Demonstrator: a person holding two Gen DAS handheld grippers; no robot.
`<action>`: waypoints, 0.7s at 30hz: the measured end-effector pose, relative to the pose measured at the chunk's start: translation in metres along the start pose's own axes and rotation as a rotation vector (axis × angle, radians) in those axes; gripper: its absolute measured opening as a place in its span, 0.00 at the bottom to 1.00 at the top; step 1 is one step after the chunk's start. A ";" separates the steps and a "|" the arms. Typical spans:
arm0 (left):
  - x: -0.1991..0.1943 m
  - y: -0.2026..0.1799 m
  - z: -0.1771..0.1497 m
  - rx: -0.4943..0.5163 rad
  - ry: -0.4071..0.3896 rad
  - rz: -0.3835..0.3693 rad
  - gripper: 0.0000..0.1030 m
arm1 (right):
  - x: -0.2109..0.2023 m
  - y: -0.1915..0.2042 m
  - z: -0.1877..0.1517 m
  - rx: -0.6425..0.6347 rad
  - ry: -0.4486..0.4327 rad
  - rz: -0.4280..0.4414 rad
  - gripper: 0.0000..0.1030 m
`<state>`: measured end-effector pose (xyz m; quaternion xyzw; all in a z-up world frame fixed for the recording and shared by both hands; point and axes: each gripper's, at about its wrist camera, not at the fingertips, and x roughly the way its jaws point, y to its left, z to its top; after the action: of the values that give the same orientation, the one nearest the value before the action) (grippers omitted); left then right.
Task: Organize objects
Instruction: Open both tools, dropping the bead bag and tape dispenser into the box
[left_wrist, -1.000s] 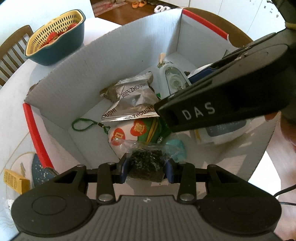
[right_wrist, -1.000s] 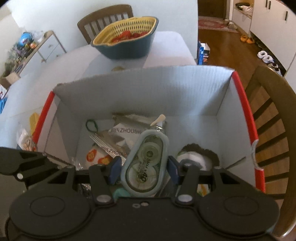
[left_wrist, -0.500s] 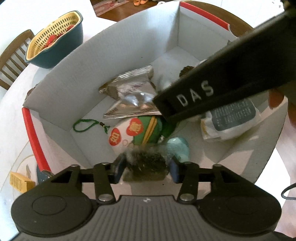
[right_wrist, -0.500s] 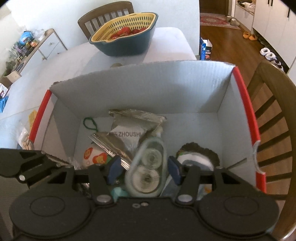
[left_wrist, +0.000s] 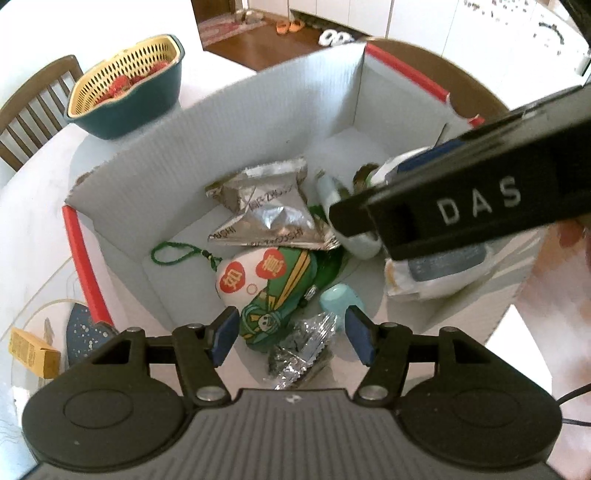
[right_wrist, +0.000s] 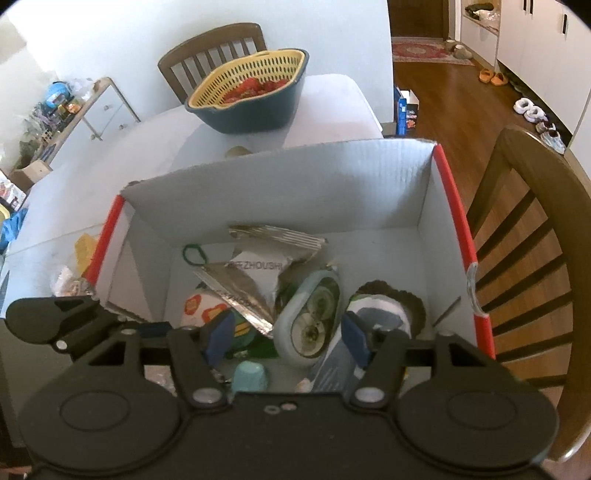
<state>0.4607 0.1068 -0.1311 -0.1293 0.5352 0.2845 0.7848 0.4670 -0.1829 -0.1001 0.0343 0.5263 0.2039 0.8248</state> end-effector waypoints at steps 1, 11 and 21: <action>-0.004 -0.001 -0.001 0.000 -0.013 -0.002 0.60 | -0.003 0.001 -0.001 -0.006 -0.005 0.003 0.61; -0.048 0.005 -0.012 -0.021 -0.122 -0.027 0.63 | -0.038 0.013 -0.009 -0.020 -0.068 0.020 0.69; -0.086 0.026 -0.028 -0.015 -0.216 -0.033 0.72 | -0.076 0.028 -0.024 -0.019 -0.160 0.035 0.80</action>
<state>0.4010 0.0873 -0.0611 -0.1126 0.4431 0.2876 0.8416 0.4098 -0.1895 -0.0388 0.0519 0.4561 0.2200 0.8607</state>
